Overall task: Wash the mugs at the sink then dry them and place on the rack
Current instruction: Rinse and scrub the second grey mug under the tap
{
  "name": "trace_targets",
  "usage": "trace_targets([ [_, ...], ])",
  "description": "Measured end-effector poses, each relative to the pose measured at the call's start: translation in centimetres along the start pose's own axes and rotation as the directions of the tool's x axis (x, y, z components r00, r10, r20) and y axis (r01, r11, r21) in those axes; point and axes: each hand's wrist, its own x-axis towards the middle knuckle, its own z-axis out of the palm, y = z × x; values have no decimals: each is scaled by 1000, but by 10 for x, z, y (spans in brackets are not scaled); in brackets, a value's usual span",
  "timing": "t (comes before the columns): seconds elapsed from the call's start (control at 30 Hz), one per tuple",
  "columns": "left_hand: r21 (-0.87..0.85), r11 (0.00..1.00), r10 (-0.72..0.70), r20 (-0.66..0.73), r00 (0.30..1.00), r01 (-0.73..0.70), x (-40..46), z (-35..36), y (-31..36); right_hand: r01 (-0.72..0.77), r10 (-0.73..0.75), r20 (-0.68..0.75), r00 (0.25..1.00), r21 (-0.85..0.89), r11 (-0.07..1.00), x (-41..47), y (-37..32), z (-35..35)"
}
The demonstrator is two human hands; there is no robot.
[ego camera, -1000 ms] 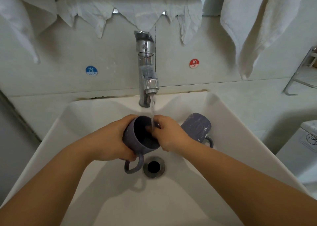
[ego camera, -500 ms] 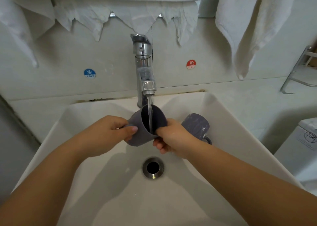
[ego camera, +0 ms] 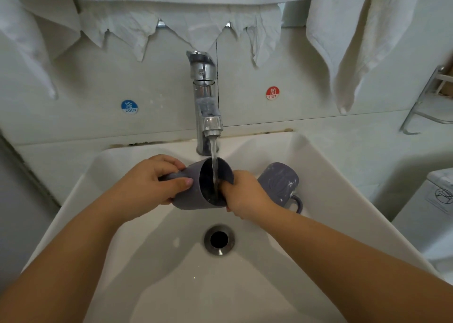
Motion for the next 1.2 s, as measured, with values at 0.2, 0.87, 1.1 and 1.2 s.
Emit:
trace_targets([
  [0.2, -73, 997, -28, 61, 998, 32, 3, -7, -7, -20, 7, 136, 991, 98, 995, -4, -2, 7],
  [0.87, 3, 995, -93, 224, 970, 95, 2, -7, -9, 399, -399, 106, 911, -478, 783, -4, -4, -6],
  [1.1, -51, 985, -151, 227, 962, 166, 2, -7, -10, 369, -335, 154, 929, -391, 843, 2, 0, -8],
  [1.2, -16, 979, -194, 231, 953, 203, 3, -5, -15, 325, -264, 220, 939, -326, 888, 0, 3, -3],
])
